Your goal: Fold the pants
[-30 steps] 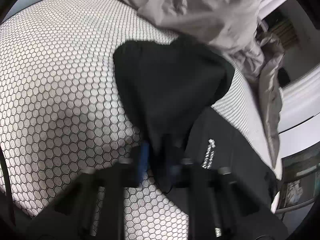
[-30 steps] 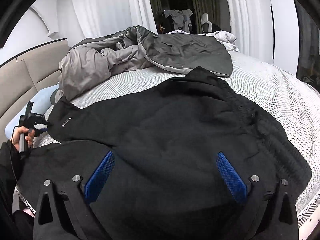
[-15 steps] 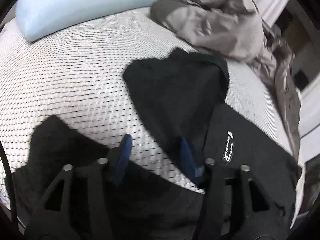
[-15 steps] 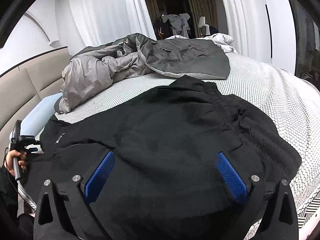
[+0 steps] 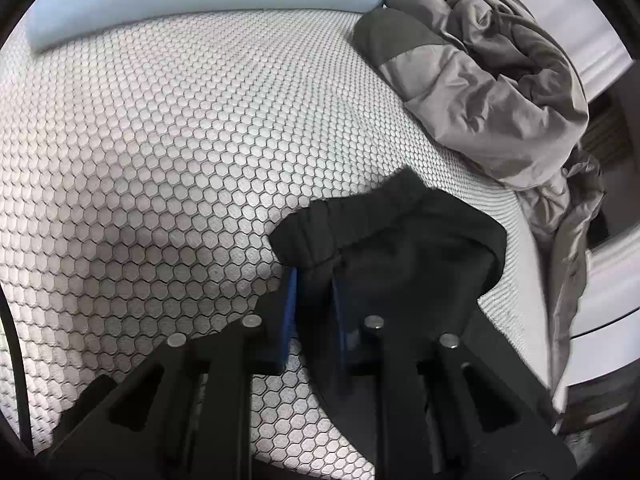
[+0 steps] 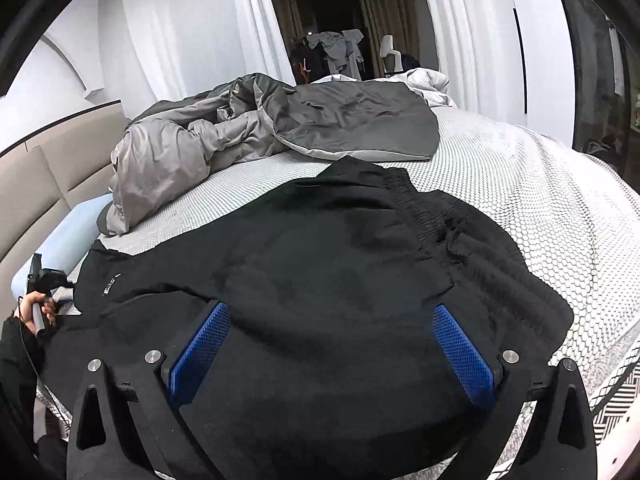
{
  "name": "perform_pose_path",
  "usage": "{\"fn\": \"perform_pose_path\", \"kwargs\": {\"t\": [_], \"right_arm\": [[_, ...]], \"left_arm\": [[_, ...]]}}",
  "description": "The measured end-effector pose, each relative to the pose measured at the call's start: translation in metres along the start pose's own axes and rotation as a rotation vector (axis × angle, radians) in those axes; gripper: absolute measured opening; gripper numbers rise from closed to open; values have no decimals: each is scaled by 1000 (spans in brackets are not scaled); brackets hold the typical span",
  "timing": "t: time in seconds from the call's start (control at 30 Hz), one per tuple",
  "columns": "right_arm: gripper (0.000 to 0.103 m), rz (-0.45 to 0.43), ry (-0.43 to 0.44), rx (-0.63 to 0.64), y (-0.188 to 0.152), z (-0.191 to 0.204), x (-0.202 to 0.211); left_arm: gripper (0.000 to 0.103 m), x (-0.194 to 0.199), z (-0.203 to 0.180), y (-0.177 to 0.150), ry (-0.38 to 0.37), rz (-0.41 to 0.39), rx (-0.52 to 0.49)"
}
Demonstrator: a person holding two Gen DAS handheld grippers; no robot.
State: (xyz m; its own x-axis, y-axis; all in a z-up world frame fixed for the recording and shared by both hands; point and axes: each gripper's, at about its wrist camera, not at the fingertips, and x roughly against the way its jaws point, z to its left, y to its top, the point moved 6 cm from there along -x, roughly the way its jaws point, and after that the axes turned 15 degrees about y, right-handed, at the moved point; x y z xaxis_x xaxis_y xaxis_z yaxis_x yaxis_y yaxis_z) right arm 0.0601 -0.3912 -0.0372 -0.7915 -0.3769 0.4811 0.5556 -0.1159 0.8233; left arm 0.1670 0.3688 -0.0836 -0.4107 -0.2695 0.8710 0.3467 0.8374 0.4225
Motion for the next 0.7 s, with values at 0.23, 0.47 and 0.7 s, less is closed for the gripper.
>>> {"fn": "perform_pose_path", "kwargs": {"t": [0.23, 0.47, 0.7], "right_arm": [[103, -6, -2, -22, -2, -5, -1], [103, 0, -17, -23, -6, -15, 5], [103, -50, -124, -146, -14, -72, 48]], "left_arm": [[23, 60, 22, -11, 208, -255, -132], [75, 80, 33, -25, 151, -213, -164], [102, 150, 18, -86, -37, -322, -280]]}}
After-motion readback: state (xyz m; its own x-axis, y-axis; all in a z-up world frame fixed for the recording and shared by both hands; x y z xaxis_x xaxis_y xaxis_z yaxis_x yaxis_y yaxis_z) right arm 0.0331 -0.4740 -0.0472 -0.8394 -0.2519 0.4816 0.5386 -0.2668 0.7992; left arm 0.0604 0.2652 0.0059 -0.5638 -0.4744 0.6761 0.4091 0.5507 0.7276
